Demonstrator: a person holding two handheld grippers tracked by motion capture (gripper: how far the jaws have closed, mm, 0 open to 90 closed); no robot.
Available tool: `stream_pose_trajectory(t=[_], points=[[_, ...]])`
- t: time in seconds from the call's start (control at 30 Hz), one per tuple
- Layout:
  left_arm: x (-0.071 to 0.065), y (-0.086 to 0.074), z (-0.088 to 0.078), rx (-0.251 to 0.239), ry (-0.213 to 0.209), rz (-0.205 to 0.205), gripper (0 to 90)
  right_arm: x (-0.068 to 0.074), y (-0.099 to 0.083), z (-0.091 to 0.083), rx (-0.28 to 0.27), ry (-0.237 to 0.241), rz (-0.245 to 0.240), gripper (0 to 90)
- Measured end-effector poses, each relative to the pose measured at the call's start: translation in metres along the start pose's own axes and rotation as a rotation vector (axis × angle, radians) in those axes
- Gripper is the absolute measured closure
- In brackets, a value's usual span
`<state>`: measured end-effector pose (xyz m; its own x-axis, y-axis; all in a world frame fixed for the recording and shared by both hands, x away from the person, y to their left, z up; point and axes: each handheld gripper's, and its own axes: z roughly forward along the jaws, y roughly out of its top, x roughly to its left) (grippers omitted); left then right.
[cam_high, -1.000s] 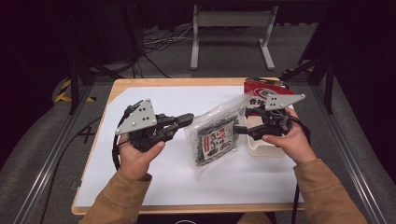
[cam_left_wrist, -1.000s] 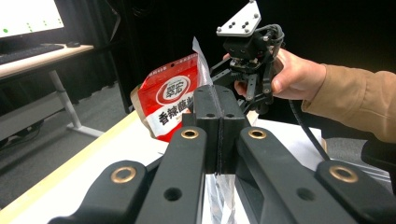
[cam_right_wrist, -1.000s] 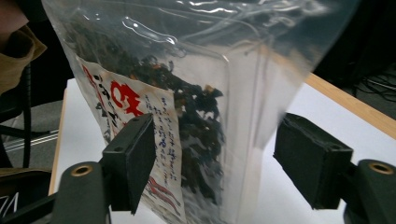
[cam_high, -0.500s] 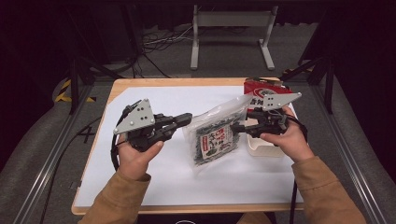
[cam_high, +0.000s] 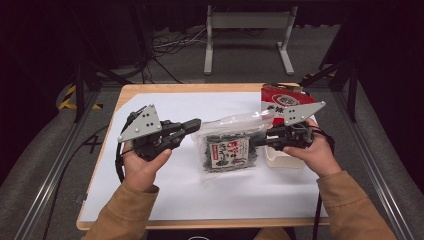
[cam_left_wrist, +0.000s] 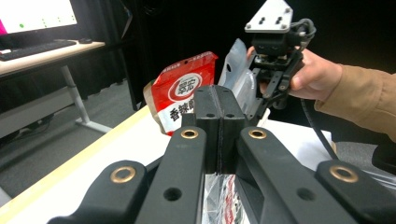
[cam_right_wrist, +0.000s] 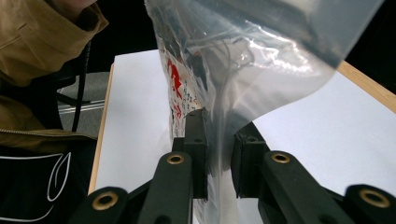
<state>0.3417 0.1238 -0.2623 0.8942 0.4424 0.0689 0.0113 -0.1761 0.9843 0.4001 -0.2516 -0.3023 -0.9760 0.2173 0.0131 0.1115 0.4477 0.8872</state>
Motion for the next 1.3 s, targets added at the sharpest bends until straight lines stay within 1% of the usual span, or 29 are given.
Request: stream_pose_trajectory(t=[0.07,0.1,0.13,0.17,0.2,0.23,0.33,0.4,0.47,0.5,0.6,0.63,0.77,0.93,1.0,1.1,1.3], points=[[0.002,-0.001,-0.002,-0.004,0.001,-0.016,90.0,0.002,0.001,-0.001,-0.002,0.011,0.007,79.4],[0.004,-0.001,-0.003,-0.007,-0.006,-0.024,90.0,0.003,0.002,-0.002,-0.007,0.016,0.011,79.5],[0.004,-0.001,-0.003,-0.007,-0.006,-0.024,89.9,0.004,0.003,-0.002,-0.01,0.017,0.012,79.6],[0.006,-0.003,-0.004,-0.007,-0.002,-0.032,86.7,0.005,0.003,-0.003,-0.012,0.016,0.011,79.6],[0.006,-0.003,-0.004,-0.007,-0.002,-0.032,84.8,0.005,0.003,-0.003,-0.012,0.016,0.011,79.6],[0.007,-0.003,-0.005,-0.008,-0.002,-0.038,84.8,0.007,0.004,-0.004,-0.015,0.011,0.011,79.7],[0.008,-0.005,-0.007,-0.014,0.002,-0.044,79.8,0.009,0.006,-0.008,-0.015,0.0,0.013,79.7],[0.008,-0.006,-0.008,-0.016,0.002,-0.052,71.7,0.01,0.007,-0.011,-0.023,-0.003,0.023,79.7],[0.009,-0.008,-0.009,-0.006,0.009,-0.059,66.9,0.011,0.008,-0.016,-0.038,-0.013,0.038,79.7],[0.01,-0.009,-0.009,0.0,0.005,-0.063,65.2,0.011,0.009,-0.018,-0.046,-0.018,0.042,79.7],[0.011,-0.013,-0.011,0.011,0.009,-0.072,62.3,0.012,0.011,-0.025,-0.058,-0.038,0.05,79.6],[0.011,-0.013,-0.011,0.011,0.009,-0.072,61.5,0.012,0.011,-0.025,-0.058,-0.038,0.05,79.6],[0.014,-0.017,-0.013,0.022,0.018,-0.073,59.9,0.013,0.015,-0.036,-0.073,-0.063,0.061,79.6],[0.016,-0.024,-0.016,0.049,0.022,-0.086,57.0,0.015,0.022,-0.052,-0.106,-0.095,0.085,79.6],[0.016,-0.027,-0.016,0.05,0.025,-0.089,56.9,0.015,0.023,-0.055,-0.108,-0.099,0.085,79.6],[0.018,-0.033,-0.017,0.064,0.029,-0.104,55.9,0.016,0.027,-0.065,-0.123,-0.124,0.089,79.6],[0.021,-0.042,-0.021,0.08,0.045,-0.115,54.7,0.017,0.032,-0.078,-0.143,-0.158,0.094,79.6]])
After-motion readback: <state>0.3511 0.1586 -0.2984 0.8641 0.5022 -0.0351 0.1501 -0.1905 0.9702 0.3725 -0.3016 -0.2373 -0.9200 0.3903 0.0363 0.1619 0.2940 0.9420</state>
